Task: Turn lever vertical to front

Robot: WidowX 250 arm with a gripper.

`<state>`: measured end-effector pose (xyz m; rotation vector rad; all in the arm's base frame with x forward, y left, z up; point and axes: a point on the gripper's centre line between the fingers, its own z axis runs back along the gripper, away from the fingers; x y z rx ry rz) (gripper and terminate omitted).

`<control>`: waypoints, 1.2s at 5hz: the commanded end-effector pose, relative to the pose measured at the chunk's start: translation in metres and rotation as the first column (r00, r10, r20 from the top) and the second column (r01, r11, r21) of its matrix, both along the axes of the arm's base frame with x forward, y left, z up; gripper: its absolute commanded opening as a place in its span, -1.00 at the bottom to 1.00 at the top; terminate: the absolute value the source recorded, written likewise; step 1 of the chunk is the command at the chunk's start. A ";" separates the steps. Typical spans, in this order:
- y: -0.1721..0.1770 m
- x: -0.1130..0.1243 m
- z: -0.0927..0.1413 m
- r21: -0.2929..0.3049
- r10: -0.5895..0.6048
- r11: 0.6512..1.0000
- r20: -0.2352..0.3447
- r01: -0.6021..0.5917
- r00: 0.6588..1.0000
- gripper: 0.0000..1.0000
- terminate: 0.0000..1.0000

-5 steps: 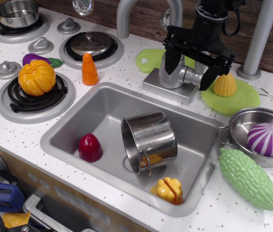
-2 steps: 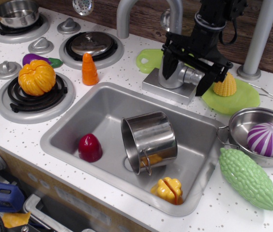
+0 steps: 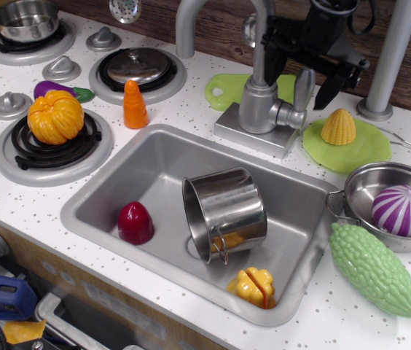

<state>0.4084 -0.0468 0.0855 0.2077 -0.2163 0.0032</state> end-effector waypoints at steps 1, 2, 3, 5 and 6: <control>-0.008 0.023 0.022 0.003 -0.006 1.000 0.091 0.006 0.996 1.00 -1.00; -0.009 0.031 0.023 -0.001 -0.002 1.000 0.108 0.002 0.994 1.00 -1.00; -0.010 0.031 0.020 -0.005 0.012 1.000 0.108 -0.012 0.994 -1.00 -1.00; -0.016 0.005 0.015 -0.007 0.058 0.998 0.050 -0.057 0.997 -1.00 -1.00; -0.019 -0.010 0.016 -0.022 0.068 0.997 0.004 -0.068 0.998 -1.00 -1.00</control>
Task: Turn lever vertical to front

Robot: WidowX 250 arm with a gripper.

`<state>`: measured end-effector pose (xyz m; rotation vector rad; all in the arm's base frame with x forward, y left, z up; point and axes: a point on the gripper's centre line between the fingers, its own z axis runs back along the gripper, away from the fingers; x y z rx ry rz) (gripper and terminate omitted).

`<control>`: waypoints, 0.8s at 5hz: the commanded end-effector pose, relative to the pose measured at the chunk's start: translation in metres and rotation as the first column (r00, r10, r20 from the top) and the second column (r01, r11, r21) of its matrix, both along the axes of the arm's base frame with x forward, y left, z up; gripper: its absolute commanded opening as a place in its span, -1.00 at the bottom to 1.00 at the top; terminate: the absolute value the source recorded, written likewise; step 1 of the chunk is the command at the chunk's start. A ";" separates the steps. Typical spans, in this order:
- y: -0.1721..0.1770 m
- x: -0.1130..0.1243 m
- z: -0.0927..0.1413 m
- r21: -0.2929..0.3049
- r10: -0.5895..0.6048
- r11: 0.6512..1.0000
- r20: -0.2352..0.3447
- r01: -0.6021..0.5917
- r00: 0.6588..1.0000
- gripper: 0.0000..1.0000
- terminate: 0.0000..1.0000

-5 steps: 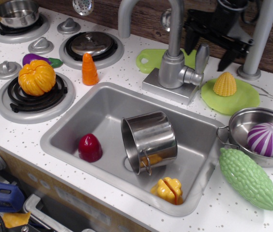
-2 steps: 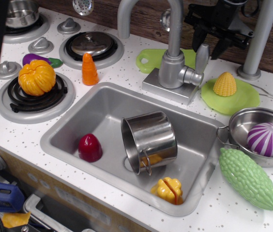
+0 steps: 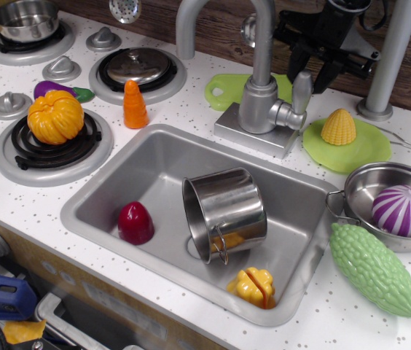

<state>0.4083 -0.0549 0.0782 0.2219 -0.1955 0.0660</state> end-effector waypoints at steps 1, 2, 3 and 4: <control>-0.014 -0.026 0.017 -0.045 0.008 0.999 -0.010 -0.009 1.000 -1.00 -1.00; -0.011 -0.035 0.003 -0.053 -0.007 0.999 0.004 0.008 1.000 -1.00 -1.00; -0.006 -0.037 -0.014 -0.063 -0.024 0.998 0.031 0.025 0.999 -1.00 -1.00; -0.006 -0.035 -0.016 -0.070 -0.029 0.997 0.031 0.031 0.999 -1.00 -1.00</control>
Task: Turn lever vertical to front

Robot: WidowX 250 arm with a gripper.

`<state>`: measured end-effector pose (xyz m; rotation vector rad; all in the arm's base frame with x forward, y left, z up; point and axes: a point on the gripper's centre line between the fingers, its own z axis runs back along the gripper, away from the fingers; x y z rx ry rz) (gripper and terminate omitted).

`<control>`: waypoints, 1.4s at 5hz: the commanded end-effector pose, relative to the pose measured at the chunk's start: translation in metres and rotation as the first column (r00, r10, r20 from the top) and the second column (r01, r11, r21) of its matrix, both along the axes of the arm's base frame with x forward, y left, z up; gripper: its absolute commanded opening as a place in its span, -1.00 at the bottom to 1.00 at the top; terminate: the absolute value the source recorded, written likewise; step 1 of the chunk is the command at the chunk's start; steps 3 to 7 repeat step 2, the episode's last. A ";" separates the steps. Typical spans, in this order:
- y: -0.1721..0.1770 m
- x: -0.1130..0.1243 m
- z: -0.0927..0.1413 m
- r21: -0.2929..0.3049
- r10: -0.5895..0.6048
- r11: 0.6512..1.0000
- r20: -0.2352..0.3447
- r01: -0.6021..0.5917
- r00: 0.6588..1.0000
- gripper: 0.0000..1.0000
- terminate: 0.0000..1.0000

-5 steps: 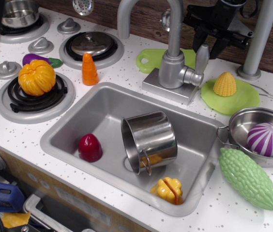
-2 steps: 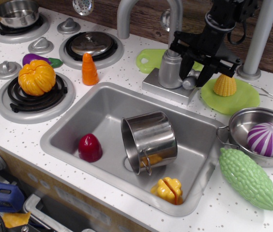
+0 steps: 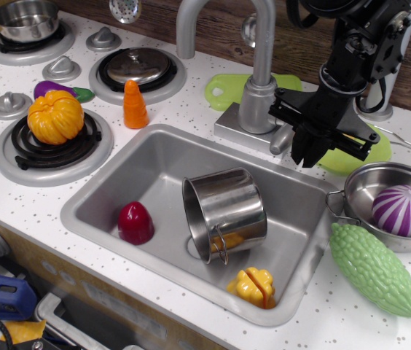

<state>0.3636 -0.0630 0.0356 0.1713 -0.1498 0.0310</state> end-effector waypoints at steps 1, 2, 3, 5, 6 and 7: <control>0.002 0.010 0.027 -0.023 0.008 1.000 0.077 -0.006 0.997 1.00 -1.00; 0.002 0.010 0.027 -0.023 0.008 1.000 0.077 -0.006 0.997 1.00 1.00; 0.002 0.010 0.027 -0.023 0.008 1.000 0.077 -0.006 0.997 1.00 1.00; 0.002 0.010 0.027 -0.023 0.008 1.000 0.077 -0.006 0.997 1.00 1.00; 0.002 0.010 0.027 -0.023 0.008 1.000 0.077 -0.006 0.997 1.00 1.00; 0.002 0.010 0.027 -0.023 0.008 1.000 0.077 -0.006 0.997 1.00 1.00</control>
